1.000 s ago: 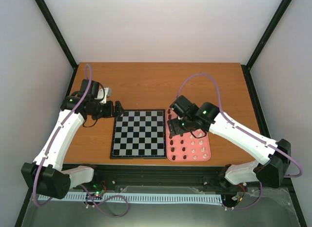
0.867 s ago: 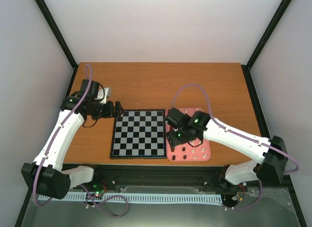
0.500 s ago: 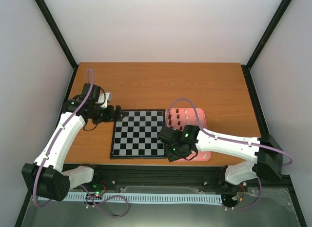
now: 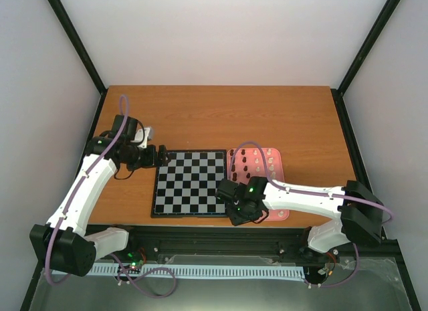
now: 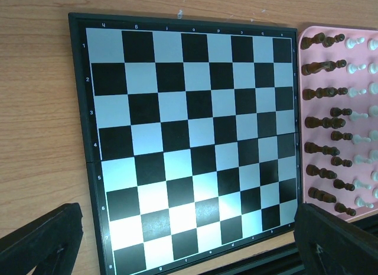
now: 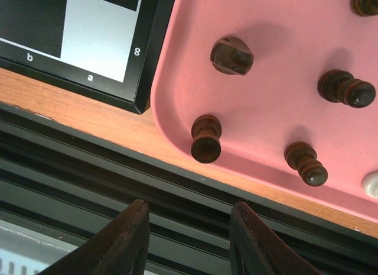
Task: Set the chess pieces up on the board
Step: Pick up the chess piece from the storage box.
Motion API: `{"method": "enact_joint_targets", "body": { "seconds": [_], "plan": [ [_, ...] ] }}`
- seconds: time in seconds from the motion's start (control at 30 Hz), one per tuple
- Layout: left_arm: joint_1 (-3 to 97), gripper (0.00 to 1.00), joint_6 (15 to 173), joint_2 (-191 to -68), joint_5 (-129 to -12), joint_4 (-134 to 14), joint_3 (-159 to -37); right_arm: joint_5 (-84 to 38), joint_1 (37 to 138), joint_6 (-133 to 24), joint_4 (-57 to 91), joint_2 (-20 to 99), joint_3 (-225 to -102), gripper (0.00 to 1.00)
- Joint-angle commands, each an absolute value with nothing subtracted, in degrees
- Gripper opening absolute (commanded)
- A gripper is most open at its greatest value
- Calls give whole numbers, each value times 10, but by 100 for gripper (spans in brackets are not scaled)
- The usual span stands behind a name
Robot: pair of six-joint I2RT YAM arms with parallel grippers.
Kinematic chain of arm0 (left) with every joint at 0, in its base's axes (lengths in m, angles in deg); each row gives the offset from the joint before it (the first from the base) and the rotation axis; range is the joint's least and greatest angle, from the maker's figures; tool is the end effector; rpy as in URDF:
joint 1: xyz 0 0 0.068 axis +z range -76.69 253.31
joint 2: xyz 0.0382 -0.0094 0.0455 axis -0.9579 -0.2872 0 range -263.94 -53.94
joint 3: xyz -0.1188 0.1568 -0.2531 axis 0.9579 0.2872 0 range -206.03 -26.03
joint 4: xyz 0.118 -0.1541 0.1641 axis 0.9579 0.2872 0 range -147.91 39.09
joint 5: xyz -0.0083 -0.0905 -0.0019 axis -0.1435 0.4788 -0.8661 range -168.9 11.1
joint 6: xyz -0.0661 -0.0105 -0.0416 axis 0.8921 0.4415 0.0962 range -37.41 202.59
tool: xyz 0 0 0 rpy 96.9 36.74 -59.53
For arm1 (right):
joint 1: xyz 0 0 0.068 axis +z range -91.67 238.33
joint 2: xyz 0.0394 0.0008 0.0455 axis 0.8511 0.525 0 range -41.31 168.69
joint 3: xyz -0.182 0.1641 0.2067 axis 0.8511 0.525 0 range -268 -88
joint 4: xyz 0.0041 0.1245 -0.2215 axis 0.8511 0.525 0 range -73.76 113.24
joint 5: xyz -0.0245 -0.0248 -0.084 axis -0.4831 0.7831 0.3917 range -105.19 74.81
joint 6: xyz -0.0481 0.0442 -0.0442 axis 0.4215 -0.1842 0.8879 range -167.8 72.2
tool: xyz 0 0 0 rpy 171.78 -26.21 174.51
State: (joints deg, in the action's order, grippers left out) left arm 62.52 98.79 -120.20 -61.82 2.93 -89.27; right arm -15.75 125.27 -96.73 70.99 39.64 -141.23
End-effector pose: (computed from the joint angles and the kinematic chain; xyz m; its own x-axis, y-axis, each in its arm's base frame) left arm 0.1879 -0.0560 0.3232 -0.9322 -0.0939 -0.3496 0.0479 0.9253 -0.3763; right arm 0.0882 0.2093 0.2250 -0.9491 -0.3050 -0.0790 -0.3121 0.9442 0.1052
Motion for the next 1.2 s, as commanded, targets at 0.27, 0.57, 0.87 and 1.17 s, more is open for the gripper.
{"method": "enact_joint_targets", "body": {
  "seconds": [0.27,0.57,0.87,1.17],
  "plan": [
    [622,100,980,-1209,-621,24,-902,-151,1234,-974,673,404,-1387,39],
    [622,100,977,-1215,-628,24,-903,-147,1221,-956,658,427,-1386,38],
    [622,100,977,-1220,-629,21,-899,-153,1209,-940,649,445,-1387,35],
    [622,100,976,-1226,-628,20,-900,-160,1206,-931,641,462,-1391,30]
  ]
}}
